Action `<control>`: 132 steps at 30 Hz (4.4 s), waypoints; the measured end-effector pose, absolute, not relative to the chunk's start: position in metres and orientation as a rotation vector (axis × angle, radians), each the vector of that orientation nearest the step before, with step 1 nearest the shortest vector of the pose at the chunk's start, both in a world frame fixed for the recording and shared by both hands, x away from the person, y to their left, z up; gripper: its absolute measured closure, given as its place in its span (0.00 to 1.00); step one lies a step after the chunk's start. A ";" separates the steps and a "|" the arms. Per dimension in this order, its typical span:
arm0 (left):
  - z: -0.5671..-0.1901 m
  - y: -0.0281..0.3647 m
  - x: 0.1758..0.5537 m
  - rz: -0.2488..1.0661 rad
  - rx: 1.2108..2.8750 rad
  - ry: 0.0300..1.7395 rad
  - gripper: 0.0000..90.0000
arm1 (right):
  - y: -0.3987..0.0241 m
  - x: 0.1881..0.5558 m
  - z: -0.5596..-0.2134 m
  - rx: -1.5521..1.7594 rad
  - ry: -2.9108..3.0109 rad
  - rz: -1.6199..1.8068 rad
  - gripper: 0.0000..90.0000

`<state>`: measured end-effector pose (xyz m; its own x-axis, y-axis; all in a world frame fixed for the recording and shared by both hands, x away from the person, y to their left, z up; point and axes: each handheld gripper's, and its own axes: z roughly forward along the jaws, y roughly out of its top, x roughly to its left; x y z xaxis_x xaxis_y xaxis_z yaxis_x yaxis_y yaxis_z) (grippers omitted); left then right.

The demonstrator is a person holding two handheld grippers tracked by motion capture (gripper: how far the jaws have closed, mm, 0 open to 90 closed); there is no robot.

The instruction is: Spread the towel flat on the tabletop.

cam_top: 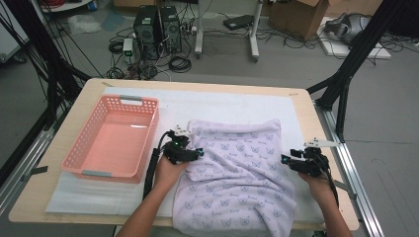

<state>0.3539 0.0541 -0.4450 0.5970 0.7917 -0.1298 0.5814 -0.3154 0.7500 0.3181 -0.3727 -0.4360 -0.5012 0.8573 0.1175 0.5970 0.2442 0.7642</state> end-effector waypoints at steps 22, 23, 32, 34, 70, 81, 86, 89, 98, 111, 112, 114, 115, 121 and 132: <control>-0.442 0.070 0.386 0.411 1.752 1.201 0.81 | -0.359 0.350 -0.445 1.319 2.056 1.031 0.94; -0.438 0.070 0.384 0.408 1.733 1.191 0.69 | -0.360 0.348 -0.444 1.317 2.053 1.033 0.88; -0.419 0.076 0.351 0.356 1.731 1.069 0.50 | -0.381 0.319 -0.428 1.400 1.996 1.253 0.64; -0.421 0.079 0.346 0.317 1.753 1.073 0.46 | -0.382 0.311 -0.427 1.396 2.014 1.270 0.61; -0.441 0.101 0.324 0.341 1.764 1.176 0.60 | -0.364 0.306 -0.437 1.297 1.996 1.034 0.69; -0.447 0.115 0.276 0.272 1.811 1.090 0.55 | -0.384 0.252 -0.435 1.257 2.155 1.143 0.61; -0.453 0.111 0.268 0.226 1.841 1.100 0.49 | -0.385 0.238 -0.439 1.282 2.157 1.125 0.55; -0.453 0.108 0.261 0.163 1.828 1.099 0.47 | -0.386 0.231 -0.444 1.289 2.167 1.120 0.56; -0.454 0.092 0.245 0.197 1.893 1.057 0.39 | -0.372 0.213 -0.452 1.294 2.159 1.048 0.68; -0.453 0.095 0.202 0.289 1.947 1.021 0.95 | -0.373 0.176 -0.443 1.280 2.231 1.052 0.97; -0.453 0.099 0.194 0.279 1.940 1.025 0.95 | -0.374 0.170 -0.442 1.292 2.223 1.059 0.97; -0.456 0.106 0.182 0.257 1.917 1.011 0.95 | -0.376 0.158 -0.440 1.295 2.233 1.051 0.97; -0.456 0.106 0.180 0.259 1.902 1.007 0.93 | -0.375 0.153 -0.440 1.278 2.239 1.053 0.95; -0.451 0.100 0.194 0.345 1.805 1.016 0.56 | -0.369 0.159 -0.437 1.313 2.133 1.083 0.63; -0.459 0.090 0.191 0.332 1.910 1.018 0.95 | -0.366 0.168 -0.448 1.285 2.219 1.042 0.97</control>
